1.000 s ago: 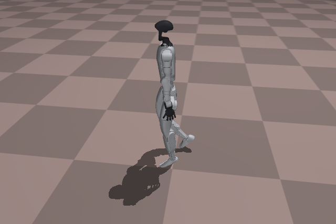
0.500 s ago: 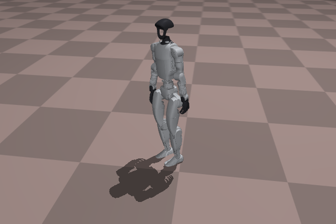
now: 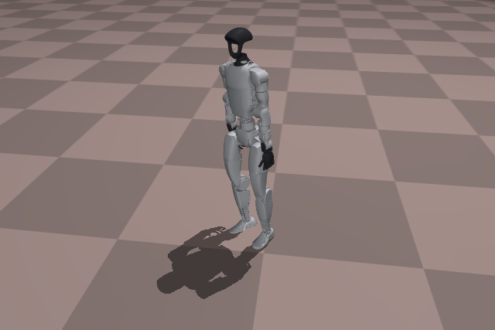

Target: In place motions

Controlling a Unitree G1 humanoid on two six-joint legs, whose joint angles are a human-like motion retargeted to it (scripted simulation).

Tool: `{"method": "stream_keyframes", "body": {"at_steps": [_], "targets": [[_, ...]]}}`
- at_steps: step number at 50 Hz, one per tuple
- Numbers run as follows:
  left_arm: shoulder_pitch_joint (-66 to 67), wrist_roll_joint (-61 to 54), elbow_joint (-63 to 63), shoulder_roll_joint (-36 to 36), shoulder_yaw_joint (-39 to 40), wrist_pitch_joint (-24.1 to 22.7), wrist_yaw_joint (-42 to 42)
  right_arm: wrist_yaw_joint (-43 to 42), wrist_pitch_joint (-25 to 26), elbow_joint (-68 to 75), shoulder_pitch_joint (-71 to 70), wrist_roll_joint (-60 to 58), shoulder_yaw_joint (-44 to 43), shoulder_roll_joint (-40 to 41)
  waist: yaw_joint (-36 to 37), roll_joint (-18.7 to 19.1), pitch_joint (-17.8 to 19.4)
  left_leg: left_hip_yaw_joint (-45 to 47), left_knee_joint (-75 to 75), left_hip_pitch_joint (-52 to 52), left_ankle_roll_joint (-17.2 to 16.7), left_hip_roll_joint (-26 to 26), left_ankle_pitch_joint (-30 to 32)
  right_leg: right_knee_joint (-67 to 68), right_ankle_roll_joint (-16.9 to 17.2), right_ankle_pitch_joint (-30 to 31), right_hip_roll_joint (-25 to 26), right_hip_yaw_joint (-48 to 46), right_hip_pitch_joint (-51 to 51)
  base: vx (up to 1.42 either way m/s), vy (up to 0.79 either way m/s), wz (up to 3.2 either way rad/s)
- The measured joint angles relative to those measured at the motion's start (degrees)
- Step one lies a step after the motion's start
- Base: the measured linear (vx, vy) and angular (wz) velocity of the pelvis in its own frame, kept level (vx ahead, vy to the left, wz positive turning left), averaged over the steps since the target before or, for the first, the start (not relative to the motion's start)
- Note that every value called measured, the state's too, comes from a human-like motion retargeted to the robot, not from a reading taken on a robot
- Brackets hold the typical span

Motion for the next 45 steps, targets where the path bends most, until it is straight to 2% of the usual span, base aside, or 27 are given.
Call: {"method": "stream_keyframes", "body": {"at_steps": [13, 21, 37, 45], "targets": [[-5.2, -1.5, -1.9, 0.6, -0.3, 0.6, -2.2, 0.4, 0.9, 3.4, 2.4, -1.0, -0.4, -1.0, -0.5, -0.9, 0.4, 2.6, -3.3, 2.3, 1.8, -1.4, 0.7, 1.0, 0.9, 0.4, -0.5, 1.6, -0.7, 0.12, 0.06, -0.24], [-6.6, 0.8, -2.1, 1.3, 0.7, 2.1, -7.2, 0.9, 0.3, 1.5, -0.1, 0.2, 2.0, 0.0, -1.4, -0.2, 0.8, 1.9, -3.1, 1.1, 2.5, -1.7, 0.7, 0.6, 1.7, 0.4, -1.2, -0.1, -0.4, 0.08, 0.09, 0.05], [-5.1, 3.2, 0.2, 3.2, 0.3, 2.9, -6.2, 0.6, -0.1, 0.2, -0.2, -2.0, 3.5, -0.3, 6.5, -0.4, 1.8, -15.5, -2.3, -1.9, 3.7, -6.2, 5.5, 0.0, 0.3, -4.0, -3.8, -14.3, 7.7, 0.23, 0.15, 1.02], [-3.8, 4.0, 3.3, 5.0, 1.8, 3.9, -5.2, 0.4, 0.4, 0.3, -0.2, -1.6, 2.8, -0.2, 11.4, -0.8, 0.5, -26.5, -2.1, -4.0, 2.9, -9.5, 8.1, 0.0, 0.2, -6.9, -4.4, -22.0, 10.8, 0.18, 0.31, 1.30]]}}
